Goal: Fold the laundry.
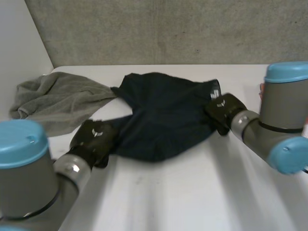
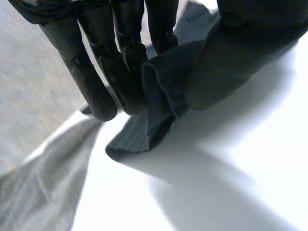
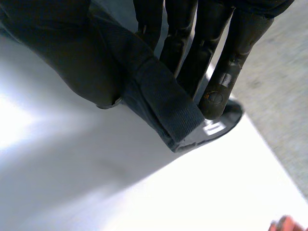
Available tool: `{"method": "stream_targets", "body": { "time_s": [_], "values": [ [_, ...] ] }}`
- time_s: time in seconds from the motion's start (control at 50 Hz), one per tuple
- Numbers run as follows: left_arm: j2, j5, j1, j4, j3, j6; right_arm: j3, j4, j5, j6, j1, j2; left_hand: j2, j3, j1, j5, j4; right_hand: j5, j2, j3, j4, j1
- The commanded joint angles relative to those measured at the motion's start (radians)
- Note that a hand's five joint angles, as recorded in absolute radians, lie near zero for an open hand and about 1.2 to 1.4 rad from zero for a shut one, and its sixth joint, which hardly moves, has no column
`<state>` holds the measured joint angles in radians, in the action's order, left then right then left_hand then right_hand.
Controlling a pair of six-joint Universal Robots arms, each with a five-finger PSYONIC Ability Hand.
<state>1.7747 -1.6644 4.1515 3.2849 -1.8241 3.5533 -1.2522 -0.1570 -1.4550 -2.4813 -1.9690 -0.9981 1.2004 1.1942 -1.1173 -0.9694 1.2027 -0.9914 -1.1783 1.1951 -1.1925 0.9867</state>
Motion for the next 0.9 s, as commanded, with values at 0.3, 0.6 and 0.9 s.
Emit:
{"method": "stream_targets", "body": {
  "time_s": [0.3,0.6,0.9],
  "values": [
    [-0.309,0.107,-0.018,-0.377,-0.063,0.188,-0.425,-0.327,0.047,0.320,0.070,-0.404,0.196,0.202,-0.279,-0.252,0.194,-0.230,-0.218,0.201,-0.204,0.410],
    [0.383,0.043,0.053,0.245,0.503,0.190,-0.112,-0.004,-0.166,0.174,0.044,-0.048,0.196,0.202,-0.279,-0.252,0.194,-0.230,-0.218,0.201,-0.204,0.410],
    [0.836,0.095,0.044,0.306,1.012,0.193,0.261,0.146,-0.294,0.203,0.030,0.289,0.196,0.202,-0.279,-0.252,0.194,-0.230,-0.218,0.201,-0.204,0.410]
  ]
}}
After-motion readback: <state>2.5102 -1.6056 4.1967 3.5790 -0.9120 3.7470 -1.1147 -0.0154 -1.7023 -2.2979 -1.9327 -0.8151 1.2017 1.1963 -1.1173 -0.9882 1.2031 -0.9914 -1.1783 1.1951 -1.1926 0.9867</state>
